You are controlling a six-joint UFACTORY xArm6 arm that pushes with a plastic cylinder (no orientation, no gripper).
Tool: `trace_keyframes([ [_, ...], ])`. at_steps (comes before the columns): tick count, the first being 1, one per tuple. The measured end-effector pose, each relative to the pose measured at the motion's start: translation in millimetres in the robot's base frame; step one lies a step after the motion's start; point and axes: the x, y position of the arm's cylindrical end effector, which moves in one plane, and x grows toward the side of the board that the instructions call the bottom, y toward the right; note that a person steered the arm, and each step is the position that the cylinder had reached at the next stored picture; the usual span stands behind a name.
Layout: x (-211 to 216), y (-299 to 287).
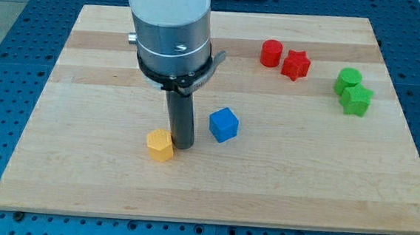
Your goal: Move the yellow hexagon to the bottom left
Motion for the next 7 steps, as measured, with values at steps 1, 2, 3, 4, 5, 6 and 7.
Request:
trace_keyframes([
  [1,8,-12],
  [2,18,-30],
  [3,26,-49],
  [4,32,-61],
  [5,32,-78],
  [6,32,-96],
  [7,33,-111],
])
